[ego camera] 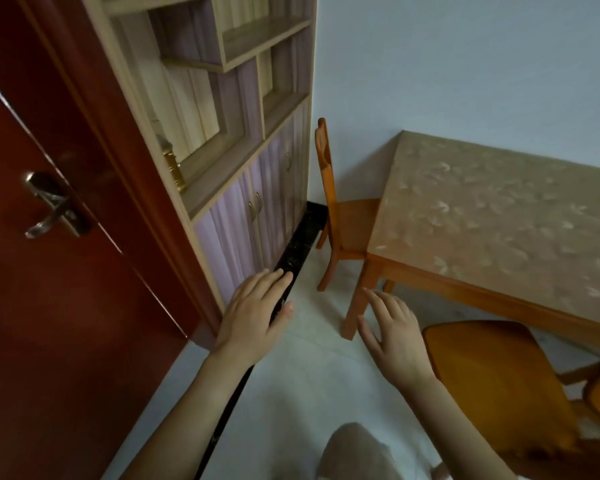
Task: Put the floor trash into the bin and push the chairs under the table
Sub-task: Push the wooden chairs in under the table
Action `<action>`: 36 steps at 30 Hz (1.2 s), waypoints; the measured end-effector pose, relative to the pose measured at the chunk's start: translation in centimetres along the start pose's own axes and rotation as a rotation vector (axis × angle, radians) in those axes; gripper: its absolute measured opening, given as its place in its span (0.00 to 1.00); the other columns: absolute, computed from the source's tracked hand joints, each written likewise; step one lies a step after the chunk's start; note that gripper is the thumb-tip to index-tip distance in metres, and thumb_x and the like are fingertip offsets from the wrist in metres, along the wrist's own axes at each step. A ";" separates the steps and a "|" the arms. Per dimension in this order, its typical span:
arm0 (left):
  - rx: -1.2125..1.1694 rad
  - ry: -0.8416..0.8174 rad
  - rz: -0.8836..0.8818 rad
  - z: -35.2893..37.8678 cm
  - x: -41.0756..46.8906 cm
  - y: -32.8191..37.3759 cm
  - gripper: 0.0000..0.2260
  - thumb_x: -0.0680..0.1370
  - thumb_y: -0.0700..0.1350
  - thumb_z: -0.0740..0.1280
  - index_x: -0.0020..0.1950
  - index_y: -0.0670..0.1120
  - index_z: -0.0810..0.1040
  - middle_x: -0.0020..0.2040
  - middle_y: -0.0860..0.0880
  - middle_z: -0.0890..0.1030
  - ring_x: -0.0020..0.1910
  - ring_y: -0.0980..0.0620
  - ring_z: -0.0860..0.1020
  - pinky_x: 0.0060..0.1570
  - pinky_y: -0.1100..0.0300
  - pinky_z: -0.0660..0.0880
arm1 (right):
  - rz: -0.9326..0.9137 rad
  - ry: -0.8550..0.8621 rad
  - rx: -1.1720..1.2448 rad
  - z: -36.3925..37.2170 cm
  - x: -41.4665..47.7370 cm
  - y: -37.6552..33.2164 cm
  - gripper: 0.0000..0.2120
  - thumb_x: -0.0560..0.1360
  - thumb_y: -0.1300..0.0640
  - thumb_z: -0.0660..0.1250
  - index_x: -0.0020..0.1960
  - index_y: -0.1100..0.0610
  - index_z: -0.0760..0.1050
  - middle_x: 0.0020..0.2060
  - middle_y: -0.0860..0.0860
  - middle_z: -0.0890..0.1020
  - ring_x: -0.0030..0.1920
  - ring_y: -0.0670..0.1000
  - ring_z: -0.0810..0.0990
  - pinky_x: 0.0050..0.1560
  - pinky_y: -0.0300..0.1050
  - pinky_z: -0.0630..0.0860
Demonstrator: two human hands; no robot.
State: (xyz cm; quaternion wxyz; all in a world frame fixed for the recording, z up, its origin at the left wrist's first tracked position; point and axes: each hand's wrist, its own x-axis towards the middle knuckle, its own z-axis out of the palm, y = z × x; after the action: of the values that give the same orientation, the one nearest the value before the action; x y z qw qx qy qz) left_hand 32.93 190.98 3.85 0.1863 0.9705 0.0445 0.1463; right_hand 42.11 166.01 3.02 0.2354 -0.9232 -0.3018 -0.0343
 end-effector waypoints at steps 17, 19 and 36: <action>-0.083 -0.079 -0.102 9.6 34.7 -9.1 0.26 0.80 0.60 0.50 0.75 0.51 0.65 0.73 0.53 0.67 0.73 0.53 0.62 0.70 0.52 0.63 | -0.032 -0.107 0.019 3.6 36.5 14.3 0.26 0.80 0.40 0.51 0.72 0.52 0.67 0.67 0.49 0.73 0.68 0.52 0.69 0.66 0.47 0.65; -0.086 -0.063 -0.102 9.6 38.7 -10.4 0.26 0.80 0.60 0.50 0.75 0.51 0.65 0.74 0.53 0.67 0.74 0.53 0.62 0.71 0.55 0.61 | -0.032 -0.104 0.035 3.9 40.6 15.1 0.26 0.80 0.40 0.51 0.72 0.52 0.67 0.67 0.50 0.73 0.68 0.53 0.69 0.67 0.49 0.67; -0.358 -0.321 -0.150 15.6 65.3 -25.4 0.31 0.76 0.53 0.69 0.77 0.49 0.61 0.74 0.50 0.66 0.73 0.52 0.64 0.70 0.50 0.66 | 0.271 -0.159 0.456 16.7 62.4 13.6 0.31 0.78 0.40 0.61 0.76 0.50 0.59 0.70 0.45 0.67 0.67 0.46 0.71 0.66 0.46 0.72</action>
State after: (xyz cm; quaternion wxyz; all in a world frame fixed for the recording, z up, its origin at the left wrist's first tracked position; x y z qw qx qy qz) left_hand 99.11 218.23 -2.05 0.3702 0.9269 0.0595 -0.0183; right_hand 99.46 197.81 -4.63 0.4153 -0.8781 -0.1930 0.1387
